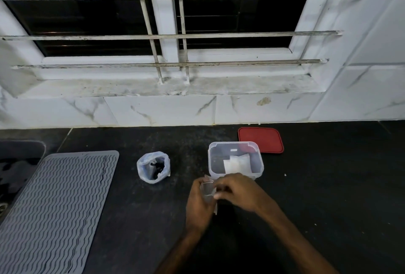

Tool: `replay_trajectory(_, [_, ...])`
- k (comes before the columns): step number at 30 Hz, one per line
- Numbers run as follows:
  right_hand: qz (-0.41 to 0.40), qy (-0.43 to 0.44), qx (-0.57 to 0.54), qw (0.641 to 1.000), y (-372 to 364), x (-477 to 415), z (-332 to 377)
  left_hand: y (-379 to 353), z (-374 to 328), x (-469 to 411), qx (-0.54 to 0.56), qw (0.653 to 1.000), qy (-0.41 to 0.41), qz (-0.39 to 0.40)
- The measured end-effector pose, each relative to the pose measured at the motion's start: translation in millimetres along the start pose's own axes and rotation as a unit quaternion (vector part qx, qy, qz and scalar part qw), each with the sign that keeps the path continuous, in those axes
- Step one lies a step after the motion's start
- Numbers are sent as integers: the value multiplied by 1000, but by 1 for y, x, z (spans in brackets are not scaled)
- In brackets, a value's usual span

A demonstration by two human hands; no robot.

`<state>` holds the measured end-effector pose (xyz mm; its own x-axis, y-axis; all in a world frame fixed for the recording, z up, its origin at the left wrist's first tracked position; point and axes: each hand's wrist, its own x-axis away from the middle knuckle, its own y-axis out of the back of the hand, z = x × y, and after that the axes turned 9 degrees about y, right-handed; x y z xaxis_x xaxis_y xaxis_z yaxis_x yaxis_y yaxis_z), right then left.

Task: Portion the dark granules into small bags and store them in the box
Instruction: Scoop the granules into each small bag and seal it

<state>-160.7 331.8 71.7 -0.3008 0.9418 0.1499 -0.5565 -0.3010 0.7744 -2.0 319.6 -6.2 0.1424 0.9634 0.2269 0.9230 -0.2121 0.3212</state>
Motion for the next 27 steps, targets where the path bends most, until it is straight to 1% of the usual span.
replay_trajectory(4, [-12,-14,13,1000,-17,-6,-2,-14,6,-3,-49,999,16,12])
replay_trajectory(7, [33,-58,87,994,-20,-13,-7,-23,9,-9,-55,997,44,25])
replay_trajectory(8, [44,-59,114,991,-17,-13,-9,-26,9,-11,-50,997,52,31])
replay_trajectory(11, [45,-19,185,981,-14,-13,-12,-30,9,-15,-49,996,55,43])
replay_trajectory(14, [89,-34,220,971,-9,-17,-14,-26,11,-14,-18,998,47,33])
replay_trajectory(15, [90,-33,226,969,-8,-18,-14,-24,12,-15,-13,998,47,26])
replay_trajectory(19, [38,-13,255,966,-12,-19,-16,-18,15,-21,-25,999,29,14])
replay_trajectory(23, [12,2,276,961,-15,-19,-19,-13,23,-27,-54,997,37,39])
replay_trajectory(27, [-10,41,260,965,-15,-14,-22,-14,24,-22,-64,995,43,63])
